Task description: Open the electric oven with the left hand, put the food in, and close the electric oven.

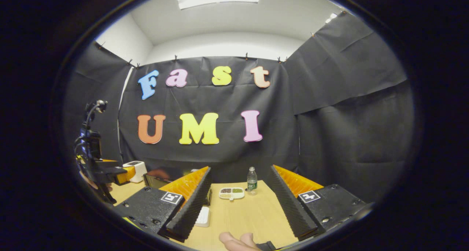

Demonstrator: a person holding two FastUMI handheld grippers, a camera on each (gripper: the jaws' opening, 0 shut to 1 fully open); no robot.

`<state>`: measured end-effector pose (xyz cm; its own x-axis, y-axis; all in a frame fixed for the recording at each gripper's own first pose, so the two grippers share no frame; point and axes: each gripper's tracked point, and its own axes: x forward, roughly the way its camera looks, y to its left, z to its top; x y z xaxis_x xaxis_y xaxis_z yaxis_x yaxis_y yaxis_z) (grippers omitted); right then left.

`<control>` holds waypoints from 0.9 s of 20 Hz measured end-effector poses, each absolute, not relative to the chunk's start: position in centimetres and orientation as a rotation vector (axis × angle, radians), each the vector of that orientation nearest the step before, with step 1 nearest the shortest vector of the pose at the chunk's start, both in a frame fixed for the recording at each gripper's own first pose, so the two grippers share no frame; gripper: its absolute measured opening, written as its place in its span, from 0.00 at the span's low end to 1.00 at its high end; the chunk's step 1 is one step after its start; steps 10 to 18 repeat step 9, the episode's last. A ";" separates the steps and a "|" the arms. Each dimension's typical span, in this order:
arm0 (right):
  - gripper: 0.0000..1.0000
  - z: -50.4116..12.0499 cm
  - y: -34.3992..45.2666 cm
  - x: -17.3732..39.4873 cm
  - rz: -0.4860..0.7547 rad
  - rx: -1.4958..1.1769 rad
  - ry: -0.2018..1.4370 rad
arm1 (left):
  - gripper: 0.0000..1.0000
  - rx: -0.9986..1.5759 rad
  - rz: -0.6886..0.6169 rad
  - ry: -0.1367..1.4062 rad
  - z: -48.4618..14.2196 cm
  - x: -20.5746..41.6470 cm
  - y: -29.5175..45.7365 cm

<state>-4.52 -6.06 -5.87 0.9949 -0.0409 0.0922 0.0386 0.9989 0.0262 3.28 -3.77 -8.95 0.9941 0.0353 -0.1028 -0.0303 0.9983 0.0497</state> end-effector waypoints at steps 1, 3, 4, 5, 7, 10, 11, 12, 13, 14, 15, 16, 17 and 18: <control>1.00 -5.9 -5.9 -5.2 -0.034 0.022 -0.098 | 0.95 0.040 0.031 0.084 -8.2 1.7 -3.9; 1.00 -6.0 -5.4 -6.5 -0.021 0.017 -0.103 | 0.95 0.038 0.042 0.048 -6.8 -1.6 -3.8; 1.00 -6.1 -5.3 -7.2 -0.012 0.017 -0.102 | 0.95 0.039 0.048 0.027 -6.1 -3.0 -3.7; 1.00 -6.1 -5.0 -7.8 -0.004 0.020 -0.100 | 0.95 0.042 0.046 0.011 -5.7 -4.3 -3.8; 1.00 -6.1 -4.6 -8.9 0.009 0.027 -0.102 | 0.95 0.049 0.024 -0.024 -4.6 -6.8 -4.7; 0.89 -6.0 -4.3 -9.4 0.006 0.022 -0.093 | 0.95 0.065 -0.001 -0.060 -3.6 -8.7 -5.5; 0.89 -6.0 -4.3 -9.4 0.006 0.022 -0.093 | 0.95 0.065 -0.001 -0.060 -3.6 -8.7 -5.5; 0.89 -6.0 -4.3 -9.4 0.006 0.022 -0.093 | 0.95 0.065 -0.001 -0.060 -3.6 -8.7 -5.5; 0.89 -6.0 -4.3 -9.4 0.006 0.022 -0.093 | 0.95 0.065 -0.001 -0.060 -3.6 -8.7 -5.5; 0.89 -6.0 -4.3 -9.4 0.006 0.022 -0.093 | 0.95 0.065 -0.001 -0.060 -3.6 -8.7 -5.5; 0.89 -6.0 -4.3 -9.4 0.006 0.022 -0.093 | 0.95 0.065 -0.001 -0.060 -3.6 -8.7 -5.5; 0.89 -6.0 -4.3 -9.4 0.006 0.022 -0.093 | 0.95 0.065 -0.001 -0.060 -3.6 -8.7 -5.5; 0.89 -6.0 -4.3 -9.4 0.006 0.022 -0.093 | 0.95 0.065 -0.001 -0.060 -3.6 -8.7 -5.5; 0.89 -6.0 -4.3 -9.4 0.006 0.022 -0.093 | 0.95 0.065 -0.001 -0.060 -3.6 -8.7 -5.5</control>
